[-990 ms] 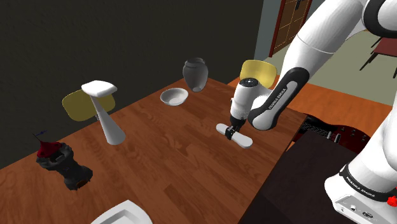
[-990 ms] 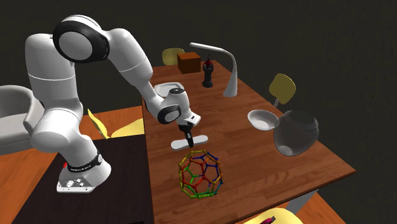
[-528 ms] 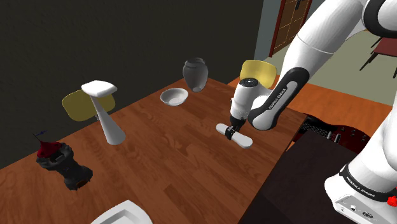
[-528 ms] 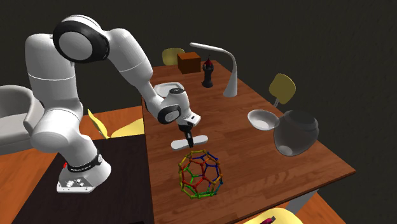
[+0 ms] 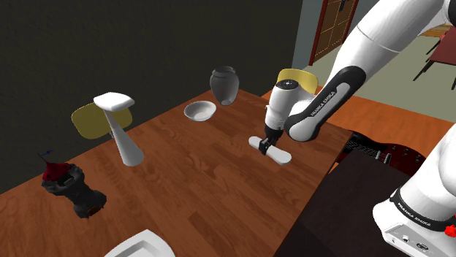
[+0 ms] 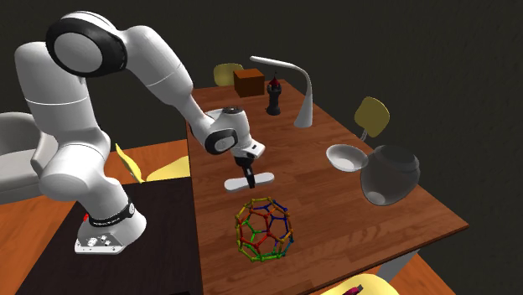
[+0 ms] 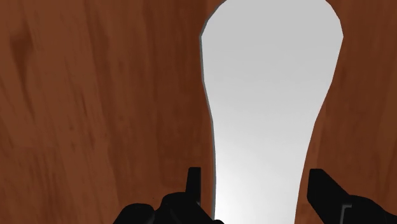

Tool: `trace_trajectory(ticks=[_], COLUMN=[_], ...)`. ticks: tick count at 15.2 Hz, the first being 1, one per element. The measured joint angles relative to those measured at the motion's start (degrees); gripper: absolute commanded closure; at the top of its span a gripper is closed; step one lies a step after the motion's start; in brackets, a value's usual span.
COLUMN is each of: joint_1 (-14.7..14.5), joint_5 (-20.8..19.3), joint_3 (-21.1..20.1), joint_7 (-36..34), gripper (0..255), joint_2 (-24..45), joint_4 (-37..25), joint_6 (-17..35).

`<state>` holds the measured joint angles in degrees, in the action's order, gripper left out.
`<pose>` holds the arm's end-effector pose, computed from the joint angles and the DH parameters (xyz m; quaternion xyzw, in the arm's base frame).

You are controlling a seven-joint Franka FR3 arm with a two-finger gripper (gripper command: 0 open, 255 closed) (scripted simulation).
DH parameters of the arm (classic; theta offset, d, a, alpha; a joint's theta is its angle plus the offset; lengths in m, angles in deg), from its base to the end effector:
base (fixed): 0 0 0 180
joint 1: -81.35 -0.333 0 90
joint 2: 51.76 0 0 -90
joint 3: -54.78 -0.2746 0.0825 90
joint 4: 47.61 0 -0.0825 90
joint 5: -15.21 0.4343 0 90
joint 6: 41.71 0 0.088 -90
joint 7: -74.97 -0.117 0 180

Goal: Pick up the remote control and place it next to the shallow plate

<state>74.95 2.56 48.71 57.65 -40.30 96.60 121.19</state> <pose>0.4760 0.1200 0.1193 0.9958 0.0592 0.0695 0.0112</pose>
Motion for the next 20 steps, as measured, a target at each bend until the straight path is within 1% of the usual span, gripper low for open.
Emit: trace_trajectory(ticks=[10, 14, 20], joint_1=[1.2, -1.5, -7.1], joint_5=[5.2, 3.8, 0.1], joint_3=[-1.9, -3.9, -6.9], joint_7=[4.4, -1.3, -12.7], gripper=[255, 255, 255], joint_2=[-8.1, -7.4, -3.5], joint_4=[0.3, -1.6, -7.0], joint_6=[-7.5, -9.2, -11.7])
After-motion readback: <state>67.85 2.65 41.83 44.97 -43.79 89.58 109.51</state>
